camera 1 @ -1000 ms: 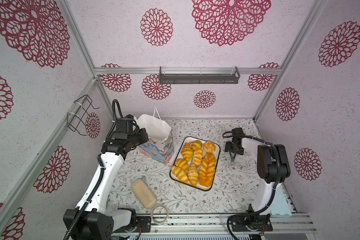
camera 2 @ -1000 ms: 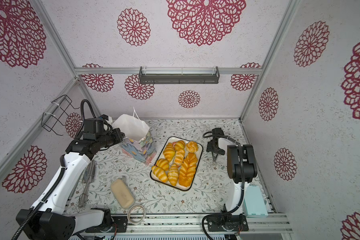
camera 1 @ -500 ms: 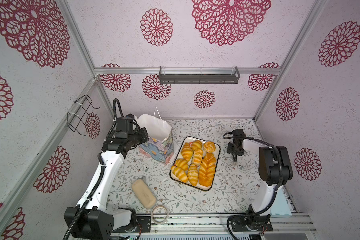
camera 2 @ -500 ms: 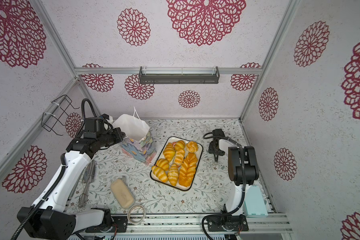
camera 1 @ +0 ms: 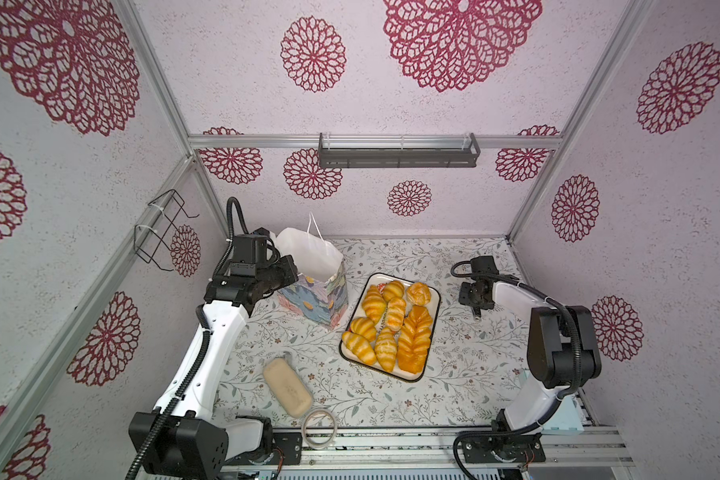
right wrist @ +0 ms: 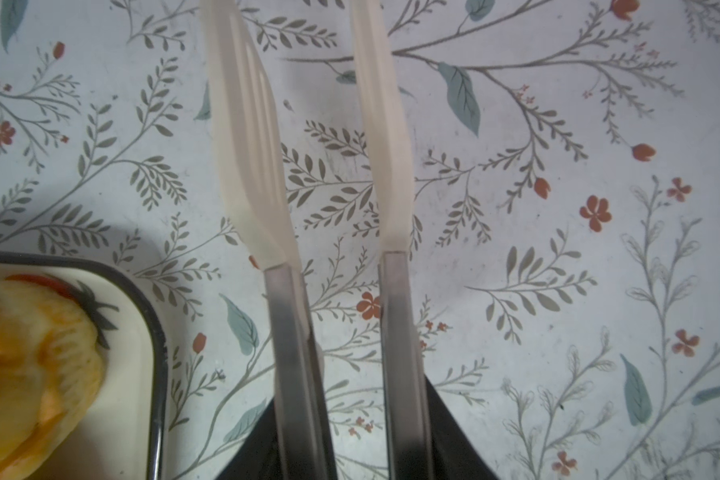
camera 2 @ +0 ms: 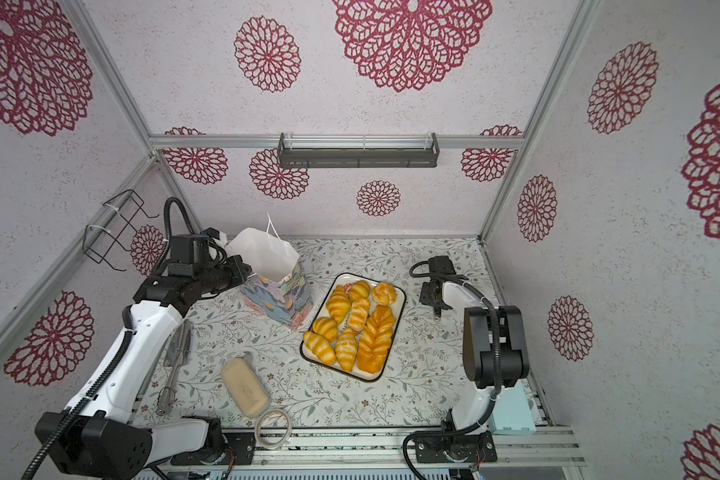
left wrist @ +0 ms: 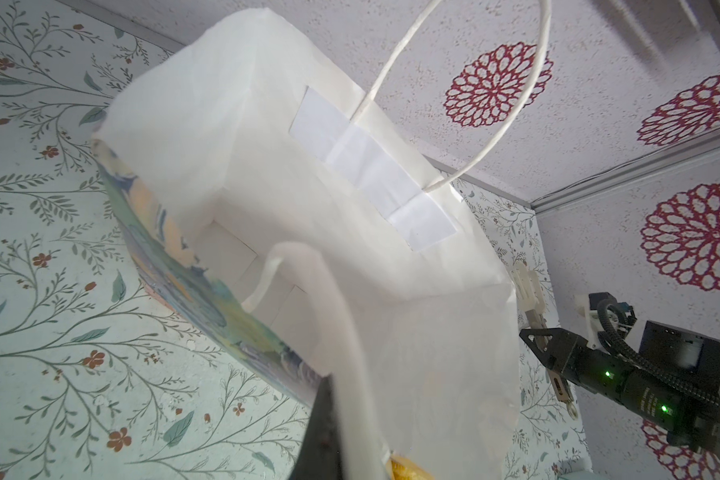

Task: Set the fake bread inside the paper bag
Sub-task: 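Grasp the bag rim with the left gripper while the right gripper grasps the tongs, then lift the tongs with the right gripper and move them over the bread tray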

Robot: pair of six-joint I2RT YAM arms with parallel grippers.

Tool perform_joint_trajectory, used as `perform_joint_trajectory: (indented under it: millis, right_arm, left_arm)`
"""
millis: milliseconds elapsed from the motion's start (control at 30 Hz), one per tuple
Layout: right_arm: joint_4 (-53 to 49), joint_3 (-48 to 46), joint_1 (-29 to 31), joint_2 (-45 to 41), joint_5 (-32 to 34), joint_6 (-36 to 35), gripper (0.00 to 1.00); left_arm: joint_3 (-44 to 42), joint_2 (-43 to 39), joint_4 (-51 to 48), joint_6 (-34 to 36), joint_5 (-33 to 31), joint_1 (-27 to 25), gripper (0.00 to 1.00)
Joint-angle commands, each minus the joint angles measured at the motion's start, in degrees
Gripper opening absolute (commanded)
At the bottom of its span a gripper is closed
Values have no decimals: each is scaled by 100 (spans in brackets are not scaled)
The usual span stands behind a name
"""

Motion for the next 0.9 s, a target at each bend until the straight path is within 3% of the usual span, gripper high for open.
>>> perform_joint_trajectory:
  millis: [0, 367, 667, 867]
  right_arm:
    - [-244, 43, 188, -611, 190, 92, 42]
    - [-1227, 296, 840, -1503, -438, -39, 43]
    - [-1427, 405, 1119, -1573, -1044, -22, 43]
    - [-1304, 268, 1186, -1469, -1356, 56, 49]
  left_arm:
    - [135, 27, -54, 105, 25, 30, 0]
    - [208, 102, -99, 282, -31, 33, 0]
    - [260, 120, -150, 400, -85, 34, 0]
    - [234, 111, -164, 413, -92, 41, 0]
